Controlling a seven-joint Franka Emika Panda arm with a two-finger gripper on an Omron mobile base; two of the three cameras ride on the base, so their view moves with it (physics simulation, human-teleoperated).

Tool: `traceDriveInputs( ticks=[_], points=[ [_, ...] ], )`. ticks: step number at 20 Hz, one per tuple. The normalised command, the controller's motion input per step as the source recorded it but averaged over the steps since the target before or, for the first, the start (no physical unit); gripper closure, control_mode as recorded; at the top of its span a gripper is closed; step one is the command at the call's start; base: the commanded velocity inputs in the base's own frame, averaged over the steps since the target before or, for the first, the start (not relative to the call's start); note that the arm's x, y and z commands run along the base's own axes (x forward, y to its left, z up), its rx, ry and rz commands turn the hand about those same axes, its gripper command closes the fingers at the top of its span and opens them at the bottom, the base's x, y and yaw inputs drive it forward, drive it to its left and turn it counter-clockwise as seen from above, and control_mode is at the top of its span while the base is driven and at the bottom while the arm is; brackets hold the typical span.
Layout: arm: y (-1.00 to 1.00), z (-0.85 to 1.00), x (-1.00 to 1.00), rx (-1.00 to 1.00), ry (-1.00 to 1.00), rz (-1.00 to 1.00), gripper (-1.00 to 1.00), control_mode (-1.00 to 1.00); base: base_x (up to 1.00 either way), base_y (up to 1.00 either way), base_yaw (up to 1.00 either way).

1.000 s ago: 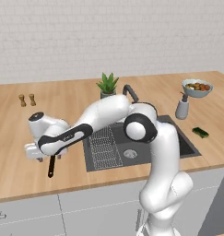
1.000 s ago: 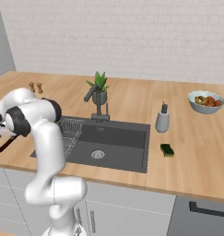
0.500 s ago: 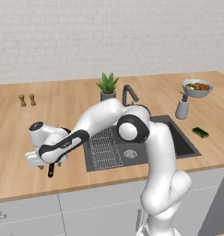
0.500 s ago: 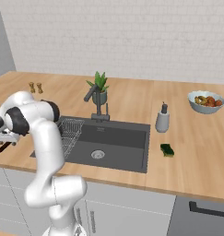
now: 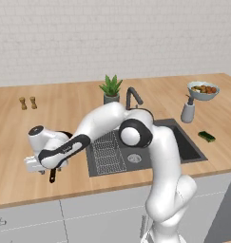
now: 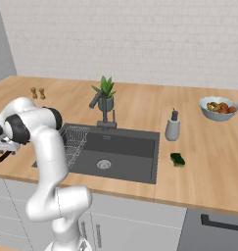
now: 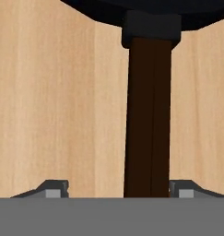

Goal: Pick the pan and sponge and place them into the sink. Then turn on the water.

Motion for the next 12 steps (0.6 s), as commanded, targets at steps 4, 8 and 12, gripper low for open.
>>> traceDriveInputs(
  ticks=[4, 8, 12],
  points=[
    [0.00, -0.28, 0.00, 0.03, 0.00, 0.00, 1.00, -1.00, 0.00, 0.00, 0.00],
    [-0.02, -0.24, 0.00, 0.02, 0.00, 0.00, 1.00, -1.00, 0.00, 0.00, 0.00],
    [-0.15, -0.05, 0.00, 0.05, -0.01, 0.00, 1.00, -1.00, 0.00, 0.00, 0.00]
  ],
)
